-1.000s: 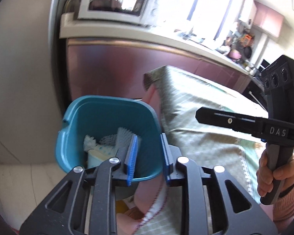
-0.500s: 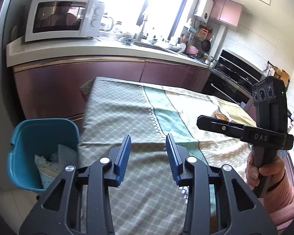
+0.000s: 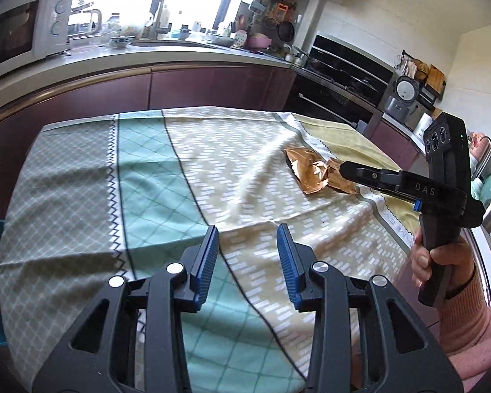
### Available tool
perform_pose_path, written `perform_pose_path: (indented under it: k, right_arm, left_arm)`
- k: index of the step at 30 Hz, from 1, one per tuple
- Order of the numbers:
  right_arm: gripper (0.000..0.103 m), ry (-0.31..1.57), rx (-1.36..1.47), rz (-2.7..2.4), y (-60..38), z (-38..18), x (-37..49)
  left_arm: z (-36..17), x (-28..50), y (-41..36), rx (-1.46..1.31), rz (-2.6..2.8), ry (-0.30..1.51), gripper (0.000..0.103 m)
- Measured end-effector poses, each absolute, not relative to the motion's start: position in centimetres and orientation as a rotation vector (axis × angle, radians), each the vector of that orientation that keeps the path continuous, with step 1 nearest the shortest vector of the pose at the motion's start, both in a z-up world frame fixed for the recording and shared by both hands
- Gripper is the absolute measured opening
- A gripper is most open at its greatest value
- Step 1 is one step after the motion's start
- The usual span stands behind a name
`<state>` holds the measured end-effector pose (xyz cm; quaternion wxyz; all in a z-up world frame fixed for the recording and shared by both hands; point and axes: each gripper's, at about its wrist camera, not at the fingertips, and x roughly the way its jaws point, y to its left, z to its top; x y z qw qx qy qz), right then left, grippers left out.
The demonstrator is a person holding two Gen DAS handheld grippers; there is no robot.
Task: Collect trash
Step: 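Move both open tools back over the table toward the copper wrappers, then grasp a copper wrapper with the right tool while the left tool closes on another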
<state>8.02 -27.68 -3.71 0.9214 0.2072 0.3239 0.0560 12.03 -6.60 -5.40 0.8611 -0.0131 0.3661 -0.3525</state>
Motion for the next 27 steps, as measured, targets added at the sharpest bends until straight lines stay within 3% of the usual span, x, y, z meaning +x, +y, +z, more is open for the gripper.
perform_pose_path:
  k: [15,27]
  right_arm:
    - [0.043,0.670,0.575,-0.083,-39.1,-7.4,6.0]
    - [0.048,0.688,0.633,-0.092,-41.5,-8.5,7.7]
  left_arm:
    - [-6.9,15.8,-20.1,0.063,-0.841,0.874,0.037]
    - [-9.7,21.2,-27.1,0.088,-0.812,1.002,0.034]
